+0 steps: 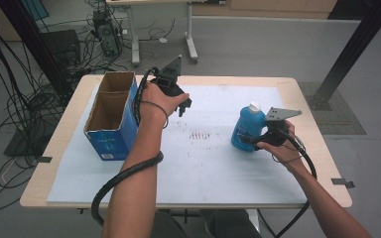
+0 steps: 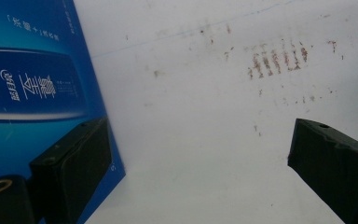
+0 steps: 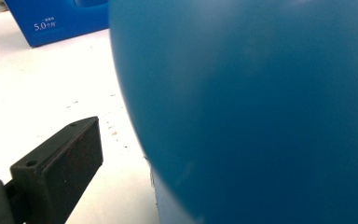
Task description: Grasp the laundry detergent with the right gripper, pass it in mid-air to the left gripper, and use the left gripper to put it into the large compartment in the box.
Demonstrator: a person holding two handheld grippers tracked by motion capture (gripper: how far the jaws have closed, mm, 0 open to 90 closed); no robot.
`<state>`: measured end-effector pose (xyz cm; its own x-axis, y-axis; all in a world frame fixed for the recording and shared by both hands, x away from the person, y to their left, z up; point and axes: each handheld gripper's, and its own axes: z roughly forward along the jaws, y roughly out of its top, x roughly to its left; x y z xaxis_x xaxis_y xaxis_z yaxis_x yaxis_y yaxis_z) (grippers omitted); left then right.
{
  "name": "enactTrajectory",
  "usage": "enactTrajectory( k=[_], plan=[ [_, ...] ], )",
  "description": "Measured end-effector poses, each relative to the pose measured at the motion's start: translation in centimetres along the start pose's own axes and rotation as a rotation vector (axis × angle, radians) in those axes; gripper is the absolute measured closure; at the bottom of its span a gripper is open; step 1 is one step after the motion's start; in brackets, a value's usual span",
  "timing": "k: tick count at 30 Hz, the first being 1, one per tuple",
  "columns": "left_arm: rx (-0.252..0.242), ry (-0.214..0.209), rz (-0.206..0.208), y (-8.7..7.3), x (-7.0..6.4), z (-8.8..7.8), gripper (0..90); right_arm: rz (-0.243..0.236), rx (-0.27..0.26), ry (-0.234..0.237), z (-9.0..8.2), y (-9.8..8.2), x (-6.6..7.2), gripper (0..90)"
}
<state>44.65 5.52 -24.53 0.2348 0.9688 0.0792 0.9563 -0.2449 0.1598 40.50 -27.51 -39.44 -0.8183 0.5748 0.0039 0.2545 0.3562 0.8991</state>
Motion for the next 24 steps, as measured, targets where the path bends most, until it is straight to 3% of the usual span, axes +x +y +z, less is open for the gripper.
enactTrajectory(
  k=[24],
  plan=[
    [0.001, -0.001, 0.008, 0.15, -0.21, -0.09, 6.6, -0.005, -0.007, 0.002, -0.03, 0.05, 0.05, 0.9]
  ],
)
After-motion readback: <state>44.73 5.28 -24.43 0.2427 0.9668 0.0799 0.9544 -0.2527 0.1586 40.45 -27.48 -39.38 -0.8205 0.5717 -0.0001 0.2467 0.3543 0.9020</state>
